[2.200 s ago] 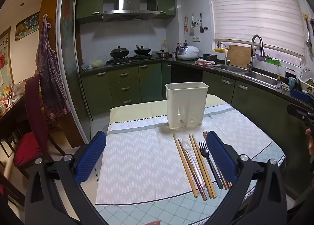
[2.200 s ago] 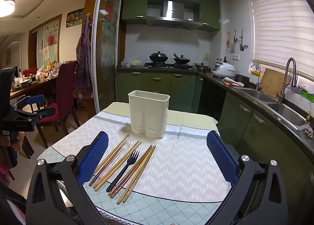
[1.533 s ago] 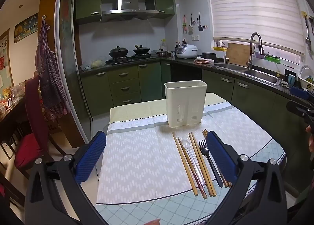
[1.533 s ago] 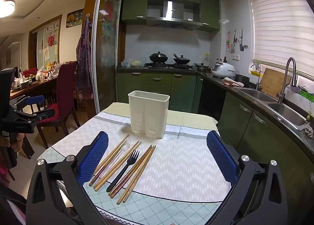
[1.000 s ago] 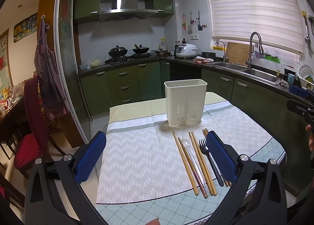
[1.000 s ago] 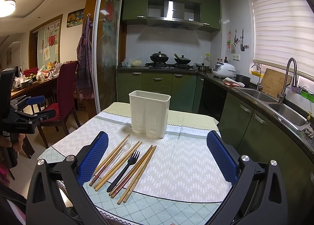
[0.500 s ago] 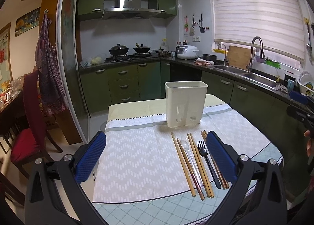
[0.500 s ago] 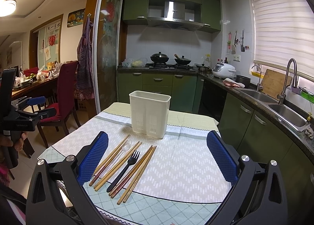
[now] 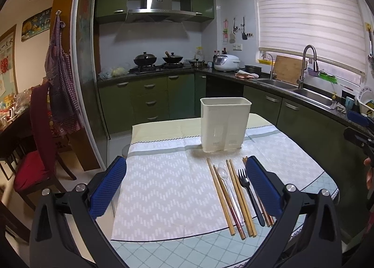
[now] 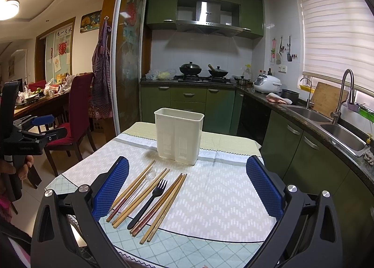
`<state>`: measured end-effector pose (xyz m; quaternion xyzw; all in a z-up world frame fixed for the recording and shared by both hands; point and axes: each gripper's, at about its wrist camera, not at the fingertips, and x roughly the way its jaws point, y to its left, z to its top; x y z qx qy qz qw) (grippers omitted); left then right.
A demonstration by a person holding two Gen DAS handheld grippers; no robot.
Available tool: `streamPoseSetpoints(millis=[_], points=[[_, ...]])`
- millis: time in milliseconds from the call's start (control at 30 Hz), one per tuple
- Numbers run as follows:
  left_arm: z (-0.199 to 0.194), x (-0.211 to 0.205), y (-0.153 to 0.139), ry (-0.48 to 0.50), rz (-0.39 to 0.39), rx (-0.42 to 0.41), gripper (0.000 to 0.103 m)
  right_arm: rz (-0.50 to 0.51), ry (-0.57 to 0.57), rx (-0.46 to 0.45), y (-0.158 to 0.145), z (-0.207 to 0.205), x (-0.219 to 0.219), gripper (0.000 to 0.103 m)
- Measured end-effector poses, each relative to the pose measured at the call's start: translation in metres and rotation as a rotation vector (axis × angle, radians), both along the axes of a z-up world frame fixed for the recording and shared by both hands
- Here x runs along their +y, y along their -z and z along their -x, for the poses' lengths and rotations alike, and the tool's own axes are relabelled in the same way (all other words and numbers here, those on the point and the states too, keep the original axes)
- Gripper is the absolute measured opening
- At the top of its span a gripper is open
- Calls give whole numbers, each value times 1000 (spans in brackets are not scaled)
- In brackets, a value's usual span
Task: Organize utensils
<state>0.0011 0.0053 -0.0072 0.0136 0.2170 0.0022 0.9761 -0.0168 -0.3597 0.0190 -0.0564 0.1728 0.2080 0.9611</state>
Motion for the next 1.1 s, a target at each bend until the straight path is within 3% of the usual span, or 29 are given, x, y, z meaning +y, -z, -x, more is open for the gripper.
streamPoseSetpoints(millis=[1100], points=[[-5, -2, 2, -10, -25, 22, 97, -4, 2, 5, 2, -3, 0, 99]])
